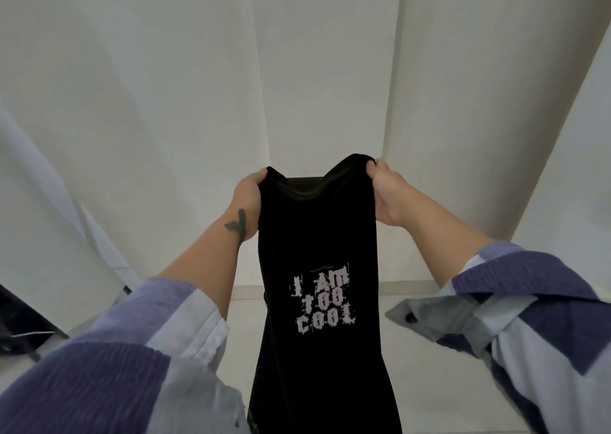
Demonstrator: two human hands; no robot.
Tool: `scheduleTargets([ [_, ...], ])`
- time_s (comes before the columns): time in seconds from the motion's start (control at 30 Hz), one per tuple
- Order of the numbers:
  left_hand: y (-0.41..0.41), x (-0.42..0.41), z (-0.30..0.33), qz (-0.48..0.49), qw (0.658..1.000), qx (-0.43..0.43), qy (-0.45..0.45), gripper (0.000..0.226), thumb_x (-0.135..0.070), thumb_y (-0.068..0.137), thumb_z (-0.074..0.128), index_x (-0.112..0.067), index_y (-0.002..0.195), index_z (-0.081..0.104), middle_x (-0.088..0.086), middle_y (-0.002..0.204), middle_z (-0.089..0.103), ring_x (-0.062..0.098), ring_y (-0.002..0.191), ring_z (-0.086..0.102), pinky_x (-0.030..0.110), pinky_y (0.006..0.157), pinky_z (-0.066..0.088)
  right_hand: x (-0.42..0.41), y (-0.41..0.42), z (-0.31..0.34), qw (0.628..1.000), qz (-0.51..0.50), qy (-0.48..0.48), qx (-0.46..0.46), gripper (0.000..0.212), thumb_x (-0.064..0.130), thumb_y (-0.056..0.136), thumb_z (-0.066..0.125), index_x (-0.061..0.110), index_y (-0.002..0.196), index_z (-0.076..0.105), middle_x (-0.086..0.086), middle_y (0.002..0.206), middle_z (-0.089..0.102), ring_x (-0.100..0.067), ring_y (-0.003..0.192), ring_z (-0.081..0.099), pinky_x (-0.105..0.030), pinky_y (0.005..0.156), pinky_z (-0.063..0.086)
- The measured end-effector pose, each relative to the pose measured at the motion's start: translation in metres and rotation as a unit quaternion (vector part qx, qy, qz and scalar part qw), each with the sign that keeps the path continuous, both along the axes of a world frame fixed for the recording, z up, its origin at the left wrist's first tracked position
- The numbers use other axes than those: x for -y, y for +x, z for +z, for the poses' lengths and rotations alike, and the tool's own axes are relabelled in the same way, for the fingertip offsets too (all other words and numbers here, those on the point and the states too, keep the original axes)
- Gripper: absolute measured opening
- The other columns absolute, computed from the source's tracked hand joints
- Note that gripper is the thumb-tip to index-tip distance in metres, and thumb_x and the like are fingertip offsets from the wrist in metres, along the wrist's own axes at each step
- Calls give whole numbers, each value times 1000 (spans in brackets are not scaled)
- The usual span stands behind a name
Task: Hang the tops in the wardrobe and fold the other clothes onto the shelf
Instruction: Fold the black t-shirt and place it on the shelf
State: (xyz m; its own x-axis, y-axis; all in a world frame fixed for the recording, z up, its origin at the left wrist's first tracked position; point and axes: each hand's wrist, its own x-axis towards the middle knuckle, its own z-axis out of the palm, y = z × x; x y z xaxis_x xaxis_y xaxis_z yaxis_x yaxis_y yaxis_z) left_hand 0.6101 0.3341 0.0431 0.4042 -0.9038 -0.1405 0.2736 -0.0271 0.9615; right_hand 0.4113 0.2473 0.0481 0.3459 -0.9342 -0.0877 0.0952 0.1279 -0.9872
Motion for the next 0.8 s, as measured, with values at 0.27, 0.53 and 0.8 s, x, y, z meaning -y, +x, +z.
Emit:
scheduleTargets([
  [0.27, 29, 71, 18, 46, 997, -15, -67, 59, -50, 95, 44, -3, 131, 54, 15, 127, 61, 31, 118, 57, 41, 105, 43, 63, 30, 16, 992, -99, -72, 27, 36, 34, 103, 25, 23, 135, 36, -9, 132, 48, -26, 117, 52, -45, 99, 46],
  [0.53, 21, 52, 23, -10, 996, 68, -50, 67, -22, 62, 63, -6, 125, 44, 17, 115, 59, 32, 89, 64, 36, 64, 56, 53, 12, 14, 993, -81, -56, 72, 22, 31, 103, 29, 26, 119, 42, -6, 129, 53, -25, 115, 58, -43, 90, 53],
  [0.8, 0, 13, -90, -63, 993, 45, 87, 81, -20, 52, 64, -19, 131, 46, 15, 125, 58, 37, 105, 62, 50, 85, 54, -10, -15, -99, 993, -102, 53, 6, 17, 30, 103, 30, 26, 112, 43, -1, 114, 55, -18, 99, 59, -33, 71, 53],
])
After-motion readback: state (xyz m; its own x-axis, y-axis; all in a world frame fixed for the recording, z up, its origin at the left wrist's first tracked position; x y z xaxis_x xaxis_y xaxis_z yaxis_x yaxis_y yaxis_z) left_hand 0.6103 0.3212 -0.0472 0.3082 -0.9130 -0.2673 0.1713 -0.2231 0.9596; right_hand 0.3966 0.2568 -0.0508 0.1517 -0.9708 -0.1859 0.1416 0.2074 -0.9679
